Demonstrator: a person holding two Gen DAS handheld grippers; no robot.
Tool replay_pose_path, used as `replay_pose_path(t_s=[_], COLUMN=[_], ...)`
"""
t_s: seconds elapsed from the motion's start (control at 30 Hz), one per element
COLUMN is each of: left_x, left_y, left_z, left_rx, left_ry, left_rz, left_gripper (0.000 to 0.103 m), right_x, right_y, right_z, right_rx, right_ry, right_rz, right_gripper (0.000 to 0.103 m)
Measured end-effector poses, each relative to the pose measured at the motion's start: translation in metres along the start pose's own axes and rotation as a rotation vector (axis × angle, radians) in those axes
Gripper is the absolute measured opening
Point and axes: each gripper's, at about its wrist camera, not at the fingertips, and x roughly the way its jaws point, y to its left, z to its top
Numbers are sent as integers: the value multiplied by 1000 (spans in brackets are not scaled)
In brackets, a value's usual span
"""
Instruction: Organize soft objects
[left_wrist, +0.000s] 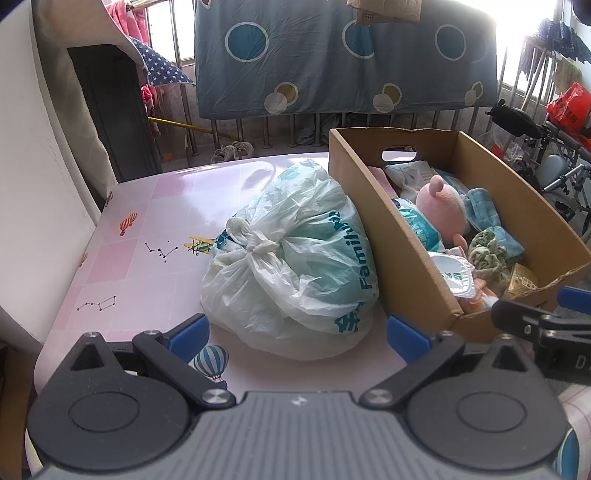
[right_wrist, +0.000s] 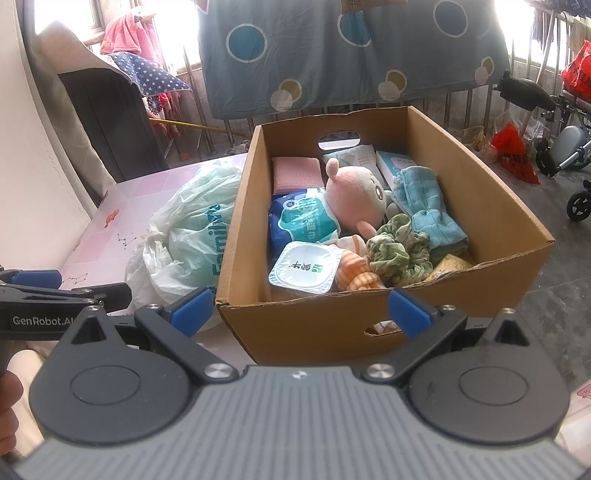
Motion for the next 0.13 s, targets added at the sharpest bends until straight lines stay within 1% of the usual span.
replay_pose_path(t_s=[0.13], left_x=[0], left_y=[0], left_z=[0], left_rx=[0], left_ry=[1], left_rz=[0], left_gripper=[103], right_x=[0], right_y=[-1], right_z=[1], right_rx=[-1], right_ry=[0], right_rz=[2], right_gripper=[102])
